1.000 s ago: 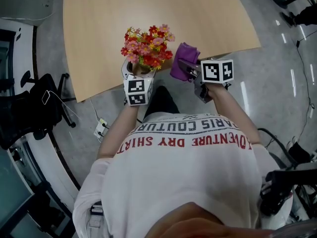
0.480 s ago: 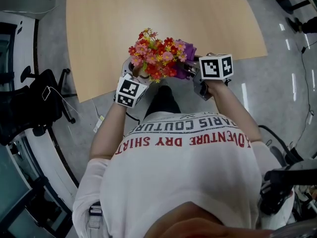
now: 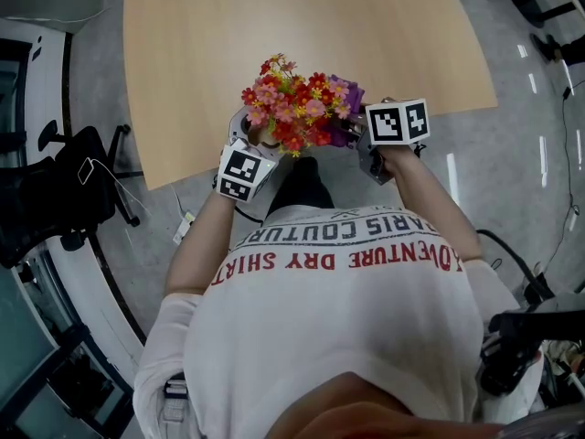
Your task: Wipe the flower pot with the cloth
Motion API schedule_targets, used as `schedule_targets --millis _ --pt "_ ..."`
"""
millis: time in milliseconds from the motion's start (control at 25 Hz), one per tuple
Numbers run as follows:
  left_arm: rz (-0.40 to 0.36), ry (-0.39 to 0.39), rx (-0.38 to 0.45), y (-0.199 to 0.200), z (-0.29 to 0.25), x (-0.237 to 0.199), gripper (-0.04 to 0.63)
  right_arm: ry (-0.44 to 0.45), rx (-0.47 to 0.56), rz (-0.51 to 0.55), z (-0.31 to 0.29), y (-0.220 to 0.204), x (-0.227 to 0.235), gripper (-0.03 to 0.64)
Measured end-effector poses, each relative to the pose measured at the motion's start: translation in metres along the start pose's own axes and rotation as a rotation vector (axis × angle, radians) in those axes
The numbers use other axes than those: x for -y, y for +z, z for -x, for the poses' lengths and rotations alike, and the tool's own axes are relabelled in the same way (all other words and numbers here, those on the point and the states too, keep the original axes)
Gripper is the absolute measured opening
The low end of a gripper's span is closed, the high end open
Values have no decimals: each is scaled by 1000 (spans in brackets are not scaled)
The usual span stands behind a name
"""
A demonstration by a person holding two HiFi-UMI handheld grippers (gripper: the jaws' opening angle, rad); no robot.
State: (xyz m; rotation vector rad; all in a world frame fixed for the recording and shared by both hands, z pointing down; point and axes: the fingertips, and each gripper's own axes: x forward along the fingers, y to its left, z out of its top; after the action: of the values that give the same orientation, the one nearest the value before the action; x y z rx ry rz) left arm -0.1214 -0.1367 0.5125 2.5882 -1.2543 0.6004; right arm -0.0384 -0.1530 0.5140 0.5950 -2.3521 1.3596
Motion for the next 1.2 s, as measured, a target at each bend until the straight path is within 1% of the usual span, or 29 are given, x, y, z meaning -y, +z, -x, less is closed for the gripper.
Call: schedule_targets --millis 200,320,480,600,680,760,880,920,1040,1200 --pt "-4 -5 4 3 0 0 431 -101 -74 7 -8 -13 17 58" --pt "-8 -15 8 3 0 0 431 -121 -92 3 -10 -16 22 58" --pt "-15 -7 -1 -2 -3 0 433 -111 -67 -19 -10 -16 24 59" --pt "-23 36 -3 -3 -2 0 434 -109 -16 -21 0 -13 21 58" --pt "-4 65 4 -3 2 1 434 -113 19 -22 9 -12 20 58" --pt "35 101 11 -5 7 3 449 -118 50 -27 20 -14 20 59" --pt "125 178 36 -4 16 9 515 -119 82 -35 35 -20 17 59" --pt "155 205 47 -2 19 13 524 -118 89 -37 41 -22 14 59" --pt "226 300 52 5 20 24 529 -120 106 -38 61 -28 5 59" --pt "303 451 19 0 10 19 529 -117 123 -42 74 -38 7 60"
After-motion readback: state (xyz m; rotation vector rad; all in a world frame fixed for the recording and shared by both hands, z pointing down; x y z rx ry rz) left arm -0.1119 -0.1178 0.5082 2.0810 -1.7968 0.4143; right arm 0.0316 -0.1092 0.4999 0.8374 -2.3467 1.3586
